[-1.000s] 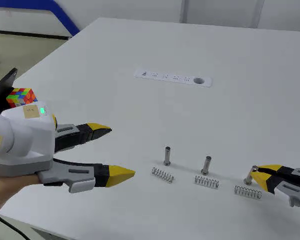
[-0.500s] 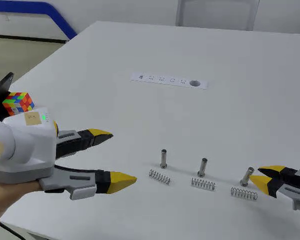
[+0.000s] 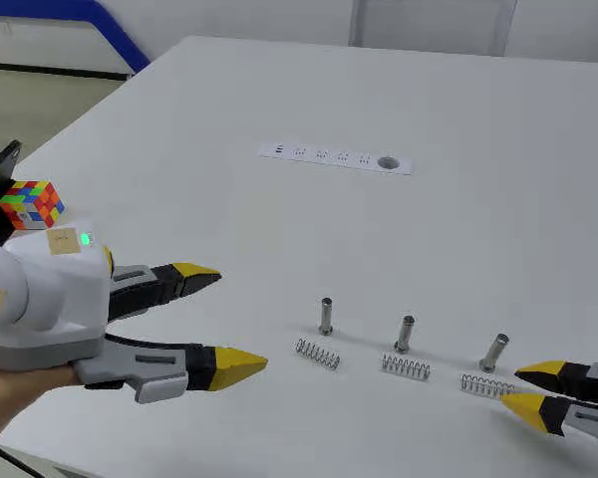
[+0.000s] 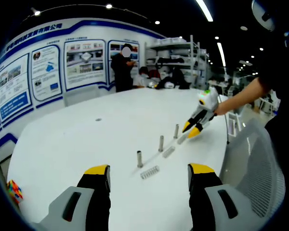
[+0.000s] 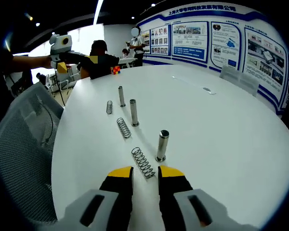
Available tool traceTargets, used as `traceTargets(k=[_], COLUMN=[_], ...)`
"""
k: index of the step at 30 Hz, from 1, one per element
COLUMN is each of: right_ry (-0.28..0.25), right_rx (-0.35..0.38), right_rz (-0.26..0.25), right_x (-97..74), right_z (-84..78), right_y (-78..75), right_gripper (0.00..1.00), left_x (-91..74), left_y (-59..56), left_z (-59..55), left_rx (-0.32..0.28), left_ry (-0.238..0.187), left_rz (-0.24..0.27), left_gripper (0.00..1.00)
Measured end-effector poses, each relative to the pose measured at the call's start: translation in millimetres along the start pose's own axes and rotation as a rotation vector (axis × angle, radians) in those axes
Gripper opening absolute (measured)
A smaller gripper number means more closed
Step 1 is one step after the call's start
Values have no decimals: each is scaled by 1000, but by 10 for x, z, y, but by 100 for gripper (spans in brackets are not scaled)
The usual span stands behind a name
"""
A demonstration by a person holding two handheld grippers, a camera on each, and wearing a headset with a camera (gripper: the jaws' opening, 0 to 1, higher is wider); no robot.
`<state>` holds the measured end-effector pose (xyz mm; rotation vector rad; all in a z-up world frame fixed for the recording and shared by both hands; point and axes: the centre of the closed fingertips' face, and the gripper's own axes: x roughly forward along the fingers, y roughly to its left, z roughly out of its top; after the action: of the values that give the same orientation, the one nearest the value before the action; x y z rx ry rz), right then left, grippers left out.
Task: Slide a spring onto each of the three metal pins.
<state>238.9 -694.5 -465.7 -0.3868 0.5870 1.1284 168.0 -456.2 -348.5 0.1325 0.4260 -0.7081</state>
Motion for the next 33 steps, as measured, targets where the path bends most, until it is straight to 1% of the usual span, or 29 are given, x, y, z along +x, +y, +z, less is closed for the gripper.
traceTargets(k=[3, 5, 6, 8, 11, 12, 15, 18, 20, 29, 33], right_ry=[6, 19, 27, 27, 51, 40, 42, 38, 36, 43, 46], right_rx=[-5, -12, -21, -34, -60, -55, -62, -69, -75, -91, -99], right_rz=[5, 11, 17, 36, 60, 69, 87, 98, 114, 136, 144], right_x=[61, 96, 113, 131, 151, 152, 156, 159, 158, 126, 99], right_z=[-13, -33, -43, -47, -84, -66, -59, -54, -54, -74, -79], right_y=[-15, -34, -44, -42, -33, -29, -10, -2, 21, 24, 33], right_gripper=[21, 21, 21, 21, 21, 21, 20, 20, 19, 12, 12], left_x=[9, 17, 20, 19, 18, 18, 23, 35, 47, 74, 63], left_y=[4, 15, 21, 27, 37, 35, 40, 48, 49, 32, 18], left_z=[8, 0, -8, -14, -29, -39, -63, -65, -55, -45, -62], left_rx=[-12, -13, -12, -12, -11, -14, -17, -24, -27, -22, -23], left_ry=[-7, -3, 1, 1, 4, 9, 18, 18, 16, 16, 20], left_rz=[-1, 0, 2, 3, 7, 6, 7, 8, 8, 6, 4], left_gripper=[67, 67, 67, 66, 65, 65, 65, 65, 65, 66, 66])
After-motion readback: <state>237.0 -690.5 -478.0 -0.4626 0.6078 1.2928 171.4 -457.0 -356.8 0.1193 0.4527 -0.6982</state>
